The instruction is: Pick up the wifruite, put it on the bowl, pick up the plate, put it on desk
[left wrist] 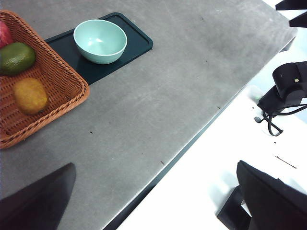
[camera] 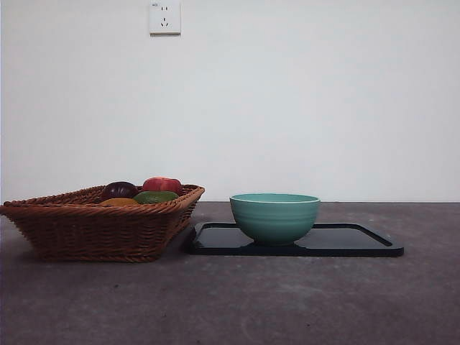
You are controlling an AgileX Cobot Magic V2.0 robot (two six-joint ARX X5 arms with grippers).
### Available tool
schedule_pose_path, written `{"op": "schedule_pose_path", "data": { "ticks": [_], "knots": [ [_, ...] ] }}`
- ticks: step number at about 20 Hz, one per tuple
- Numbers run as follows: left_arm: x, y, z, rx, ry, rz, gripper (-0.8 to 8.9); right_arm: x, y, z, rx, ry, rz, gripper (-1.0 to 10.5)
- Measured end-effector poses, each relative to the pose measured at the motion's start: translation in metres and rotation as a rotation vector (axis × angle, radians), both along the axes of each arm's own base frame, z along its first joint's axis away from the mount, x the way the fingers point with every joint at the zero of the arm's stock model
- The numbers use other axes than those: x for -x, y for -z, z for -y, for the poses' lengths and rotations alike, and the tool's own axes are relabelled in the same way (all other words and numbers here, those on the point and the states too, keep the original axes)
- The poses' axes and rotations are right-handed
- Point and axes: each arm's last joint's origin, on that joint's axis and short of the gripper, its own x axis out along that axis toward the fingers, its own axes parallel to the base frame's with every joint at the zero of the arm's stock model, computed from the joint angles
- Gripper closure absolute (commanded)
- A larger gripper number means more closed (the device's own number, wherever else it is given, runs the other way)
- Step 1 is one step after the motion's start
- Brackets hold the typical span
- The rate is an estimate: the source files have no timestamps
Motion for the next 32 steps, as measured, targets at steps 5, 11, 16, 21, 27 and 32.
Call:
{"op": "schedule_pose_path", "data": {
  "ticks": [5, 11, 16, 21, 27, 32],
  "knots": [
    [-0.001, -0.001, 0.0, 0.006, 0.0, 0.012, 2.52, -0.044, -0.002, -0.037, 0.044, -0.011, -0.076, 4.3],
    [-0.001, -0.001, 0.0, 0.006, 0.0, 0.012, 2.52, -0.12, 0.02, -0.089, 0.19, 0.033, -0.297, 4.3],
    [-0.001, -0.001, 0.0, 0.006, 0.0, 0.012, 2.52, -0.194, 0.028, -0.111, 0.179, 0.036, -0.455, 4.3],
    [-0.001, -0.001, 0.0, 0.006, 0.0, 0.012, 2.52, -0.268, 0.04, -0.121, 0.205, 0.07, -0.499, 4.3],
    [-0.001, -0.001, 0.0, 0.006, 0.0, 0.012, 2.52, -0.337, 0.07, -0.132, 0.258, 0.088, -0.541, 4.3],
    [-0.001, -0.001, 0.0, 0.006, 0.0, 0.012, 2.52, -0.365, 0.106, -0.138, 0.293, 0.08, -0.592, 4.4]
  ]
}}
